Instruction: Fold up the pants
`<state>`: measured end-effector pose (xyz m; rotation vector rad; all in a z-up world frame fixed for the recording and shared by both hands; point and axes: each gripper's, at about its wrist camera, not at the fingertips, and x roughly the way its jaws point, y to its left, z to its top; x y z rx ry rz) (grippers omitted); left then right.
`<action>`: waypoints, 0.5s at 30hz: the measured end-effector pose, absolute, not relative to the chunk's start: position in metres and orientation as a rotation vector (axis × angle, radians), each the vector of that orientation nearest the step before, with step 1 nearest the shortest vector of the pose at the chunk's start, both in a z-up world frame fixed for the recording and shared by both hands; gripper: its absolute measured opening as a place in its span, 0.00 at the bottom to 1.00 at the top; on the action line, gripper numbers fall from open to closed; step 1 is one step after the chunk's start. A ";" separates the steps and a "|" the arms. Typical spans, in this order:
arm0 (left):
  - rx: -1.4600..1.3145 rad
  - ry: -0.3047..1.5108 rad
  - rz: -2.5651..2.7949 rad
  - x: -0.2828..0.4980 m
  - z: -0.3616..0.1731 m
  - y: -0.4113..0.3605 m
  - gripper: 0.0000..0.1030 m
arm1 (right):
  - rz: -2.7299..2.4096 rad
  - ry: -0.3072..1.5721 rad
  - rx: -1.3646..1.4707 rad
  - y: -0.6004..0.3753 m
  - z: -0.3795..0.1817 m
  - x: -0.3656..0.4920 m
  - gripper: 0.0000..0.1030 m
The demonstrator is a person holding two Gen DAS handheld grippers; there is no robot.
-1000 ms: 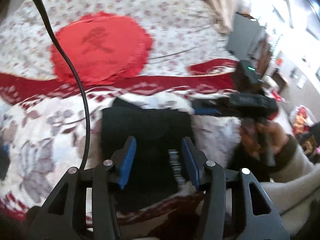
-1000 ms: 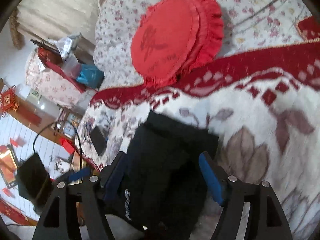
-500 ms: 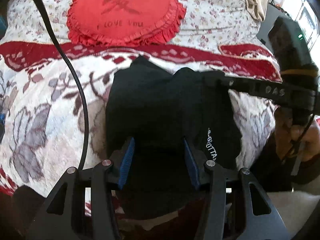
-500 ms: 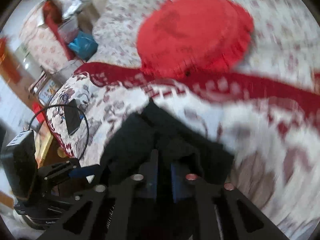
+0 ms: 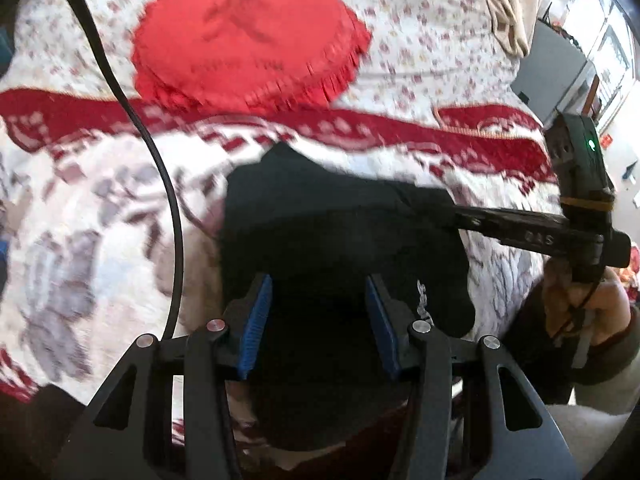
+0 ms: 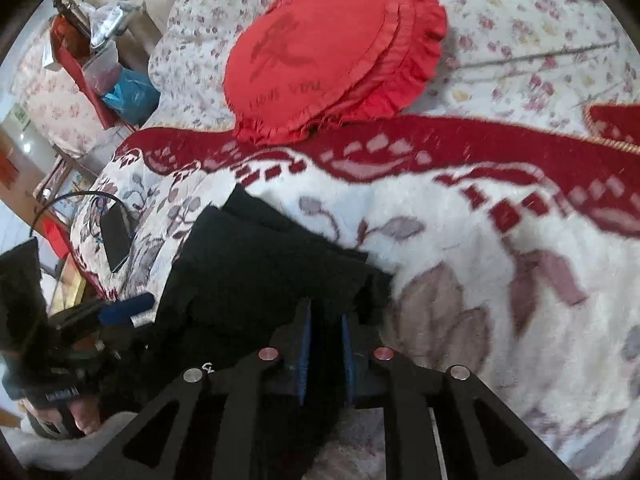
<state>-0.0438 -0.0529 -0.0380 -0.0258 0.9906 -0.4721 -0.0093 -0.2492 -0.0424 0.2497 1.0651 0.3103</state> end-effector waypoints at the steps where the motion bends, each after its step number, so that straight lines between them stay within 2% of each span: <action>1: -0.022 0.976 -0.454 -0.043 -0.034 -0.050 0.46 | 0.306 1.054 0.226 -0.248 -0.036 -0.011 0.16; 7: -0.016 0.968 -0.390 -0.021 -0.031 -0.054 0.46 | 0.417 1.015 0.207 -0.218 -0.018 -0.025 0.16; 15: 0.052 0.998 -0.324 0.009 -0.049 -0.075 0.46 | 0.468 1.091 0.135 -0.183 -0.050 -0.018 0.16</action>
